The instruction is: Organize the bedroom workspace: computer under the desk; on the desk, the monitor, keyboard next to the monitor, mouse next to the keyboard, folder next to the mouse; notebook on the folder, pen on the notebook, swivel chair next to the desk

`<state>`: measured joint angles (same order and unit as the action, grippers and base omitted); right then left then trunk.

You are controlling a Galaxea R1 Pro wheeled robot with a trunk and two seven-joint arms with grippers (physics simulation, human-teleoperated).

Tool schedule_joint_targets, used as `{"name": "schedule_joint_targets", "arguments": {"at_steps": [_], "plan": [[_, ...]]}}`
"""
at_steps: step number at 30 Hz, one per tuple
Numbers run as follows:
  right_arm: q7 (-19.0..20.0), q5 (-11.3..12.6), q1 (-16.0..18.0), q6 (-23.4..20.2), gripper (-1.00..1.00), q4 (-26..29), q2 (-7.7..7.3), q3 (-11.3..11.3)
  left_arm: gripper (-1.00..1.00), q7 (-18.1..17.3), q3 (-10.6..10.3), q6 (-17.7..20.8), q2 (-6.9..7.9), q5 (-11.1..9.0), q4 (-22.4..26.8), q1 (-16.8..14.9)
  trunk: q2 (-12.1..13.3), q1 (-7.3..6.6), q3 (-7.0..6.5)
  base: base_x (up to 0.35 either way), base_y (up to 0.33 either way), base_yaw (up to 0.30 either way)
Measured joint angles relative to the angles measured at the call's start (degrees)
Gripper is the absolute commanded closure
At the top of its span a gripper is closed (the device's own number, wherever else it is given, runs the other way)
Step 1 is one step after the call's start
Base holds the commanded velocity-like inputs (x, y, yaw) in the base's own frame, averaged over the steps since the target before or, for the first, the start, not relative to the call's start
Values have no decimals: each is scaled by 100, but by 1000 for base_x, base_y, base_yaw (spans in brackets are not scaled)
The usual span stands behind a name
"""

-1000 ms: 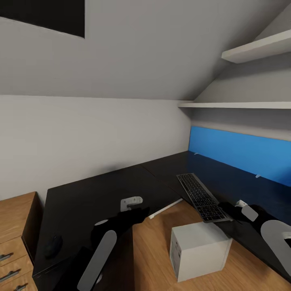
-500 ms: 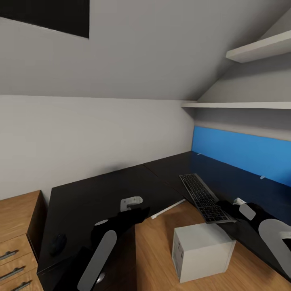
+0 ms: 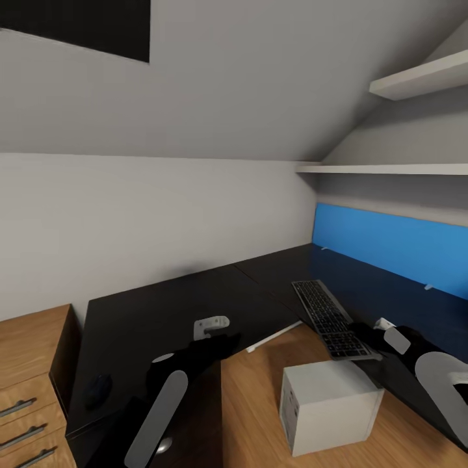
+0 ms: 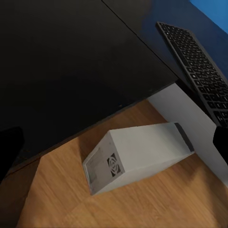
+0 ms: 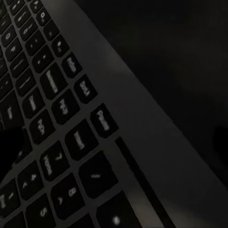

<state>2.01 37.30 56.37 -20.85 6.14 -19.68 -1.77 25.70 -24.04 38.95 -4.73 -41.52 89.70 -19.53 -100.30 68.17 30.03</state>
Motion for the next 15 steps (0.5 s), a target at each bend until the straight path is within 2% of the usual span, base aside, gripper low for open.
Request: {"name": "schedule_joint_targets", "arguments": {"at_steps": [7,10,15], "plan": [[11,43,-2,-2,-100,0,2,23,-100,0,-1,4,-1,-18,-2,-1,0,0,0,0,0,51],[-8,-15,0,0,-100,2,8,-16,-100,0,1,4,0,-19,0,0,0,0,0,0,0,115],[-8,1,-1,-1,-100,46,132,8,-100,0,8,7,0,-16,-1,-1,0,0,0,0,0,107]]}}
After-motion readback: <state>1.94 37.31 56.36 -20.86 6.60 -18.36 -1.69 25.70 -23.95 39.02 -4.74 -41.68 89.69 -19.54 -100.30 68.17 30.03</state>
